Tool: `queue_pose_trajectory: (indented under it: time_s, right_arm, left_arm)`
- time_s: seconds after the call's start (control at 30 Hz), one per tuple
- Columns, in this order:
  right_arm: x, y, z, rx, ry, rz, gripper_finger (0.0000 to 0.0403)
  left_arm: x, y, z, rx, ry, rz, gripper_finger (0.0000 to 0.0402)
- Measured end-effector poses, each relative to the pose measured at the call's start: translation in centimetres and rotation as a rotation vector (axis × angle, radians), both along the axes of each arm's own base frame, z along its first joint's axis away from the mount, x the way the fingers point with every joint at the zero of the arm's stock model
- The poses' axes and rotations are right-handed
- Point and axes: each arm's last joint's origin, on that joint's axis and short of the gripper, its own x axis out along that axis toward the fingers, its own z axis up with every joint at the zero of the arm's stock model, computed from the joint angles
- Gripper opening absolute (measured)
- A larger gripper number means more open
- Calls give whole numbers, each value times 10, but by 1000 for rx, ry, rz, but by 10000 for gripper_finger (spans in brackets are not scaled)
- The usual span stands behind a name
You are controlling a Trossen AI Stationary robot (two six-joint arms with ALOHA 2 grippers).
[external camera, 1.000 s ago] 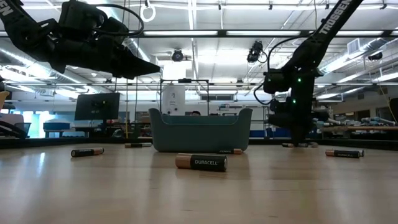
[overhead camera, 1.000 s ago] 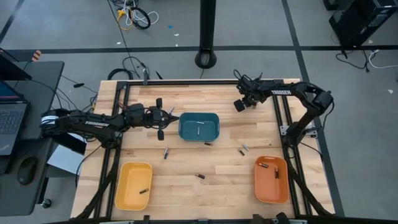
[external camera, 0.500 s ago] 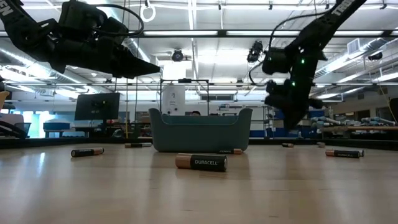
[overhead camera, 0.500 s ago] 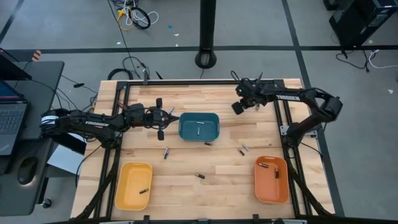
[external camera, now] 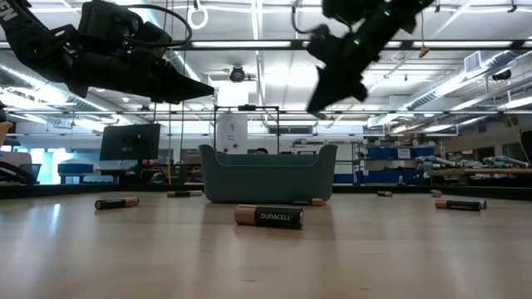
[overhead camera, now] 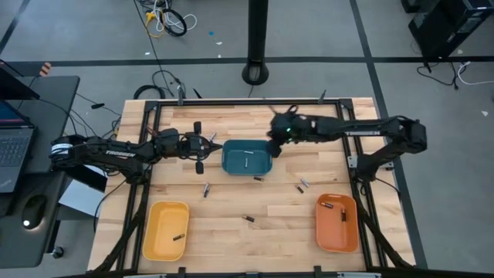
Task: Sort batteries
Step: Put the silver battery into the blue bin
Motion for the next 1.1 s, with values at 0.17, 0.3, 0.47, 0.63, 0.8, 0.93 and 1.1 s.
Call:
queue_pose_trajectory:
  time_s: [0.17,0.3,0.47,0.63,0.8,0.93,1.1]
  right_arm:
    - [47,18,-3,-31,26,121,40]
    - [76,25,-17,-3,64,210,40]
    - [92,20,-40,19,128,213,40]
    - [97,12,-67,58,197,200,40]
    - [99,2,-87,77,257,178,40]
    - [97,-4,-94,87,281,163,44]
    - [96,-9,-95,91,283,151,58]
  left_arm:
    - [0,0,0,5,1,0,6]
    - [0,0,0,10,1,-1,6]
    - [0,0,0,11,4,-1,6]
    - [0,0,-1,9,10,-1,6]
    - [0,0,-1,10,9,-1,6]
    - [0,0,-1,17,11,-2,6]
    - [0,0,-1,18,11,-2,6]
